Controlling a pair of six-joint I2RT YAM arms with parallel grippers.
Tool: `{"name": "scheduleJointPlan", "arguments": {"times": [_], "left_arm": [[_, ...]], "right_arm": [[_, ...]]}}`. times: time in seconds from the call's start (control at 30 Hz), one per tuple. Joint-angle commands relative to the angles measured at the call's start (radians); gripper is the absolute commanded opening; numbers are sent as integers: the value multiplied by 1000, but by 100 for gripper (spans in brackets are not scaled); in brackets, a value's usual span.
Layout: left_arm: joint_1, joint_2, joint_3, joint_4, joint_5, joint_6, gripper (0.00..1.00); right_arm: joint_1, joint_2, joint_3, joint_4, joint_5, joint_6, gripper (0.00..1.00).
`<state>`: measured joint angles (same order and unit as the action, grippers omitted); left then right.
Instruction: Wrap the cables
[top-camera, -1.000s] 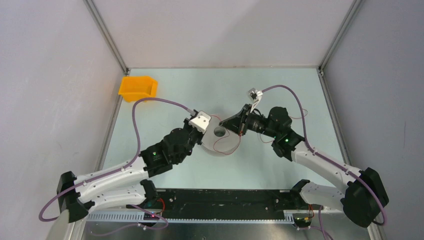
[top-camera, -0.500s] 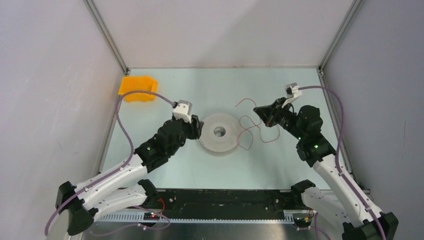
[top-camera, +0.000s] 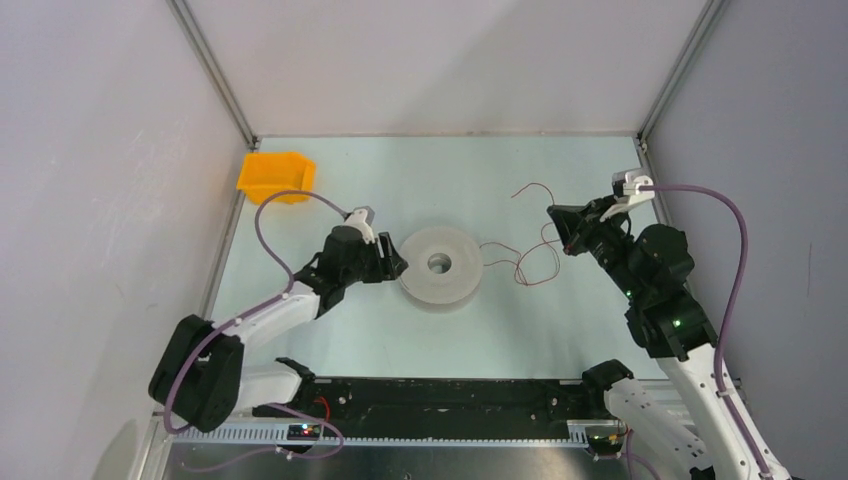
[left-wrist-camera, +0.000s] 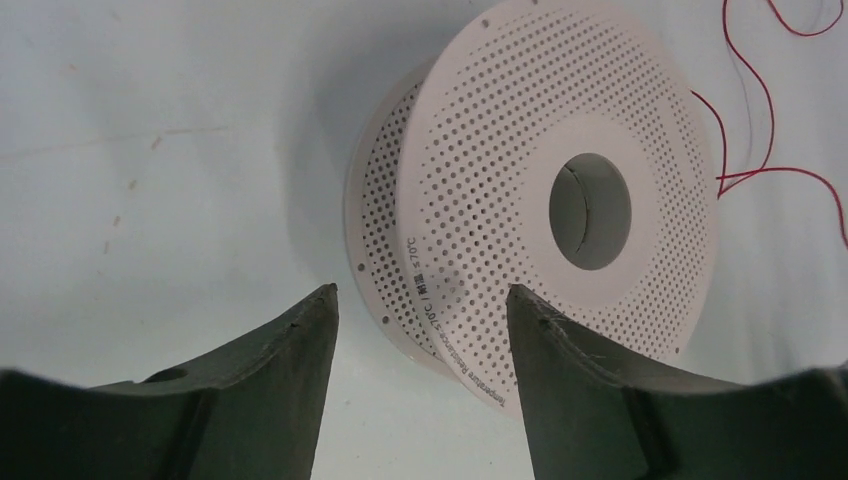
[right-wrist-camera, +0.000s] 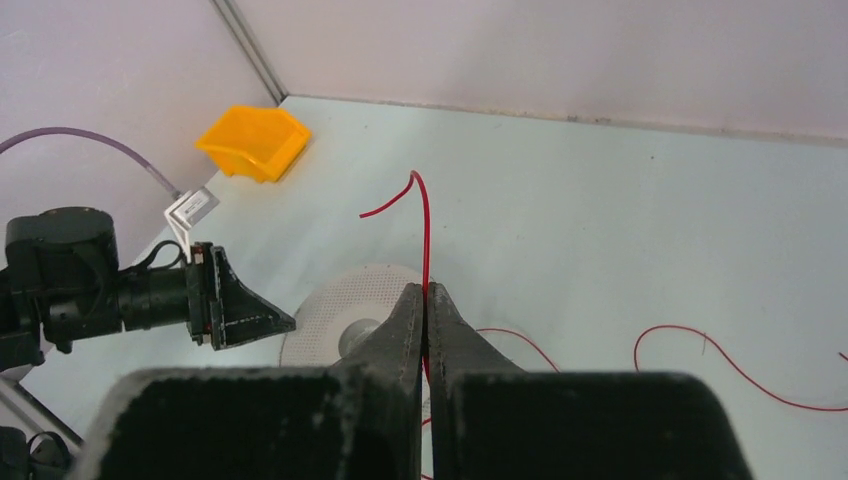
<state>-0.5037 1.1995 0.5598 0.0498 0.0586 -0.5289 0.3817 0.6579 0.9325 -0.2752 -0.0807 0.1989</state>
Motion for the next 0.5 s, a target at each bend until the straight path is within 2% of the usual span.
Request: {"name": "scheduleJointPlan", "arguments": {"times": [0.0, 0.2, 0.4, 0.47], "left_arm": [[41, 66, -14, 181, 152, -72, 68], [57, 170, -37, 303, 242, -133, 67], [103, 251, -101, 518, 352, -284, 53], [120, 270, -128, 605, 381, -324, 45]], "right_arm": [[-2, 3, 25, -17, -23, -24, 0], [-1, -2, 9, 7, -49, -22, 0], [-2, -1, -1, 10, -61, -25, 0], [0, -2, -4, 13, -65, -24, 0]]}}
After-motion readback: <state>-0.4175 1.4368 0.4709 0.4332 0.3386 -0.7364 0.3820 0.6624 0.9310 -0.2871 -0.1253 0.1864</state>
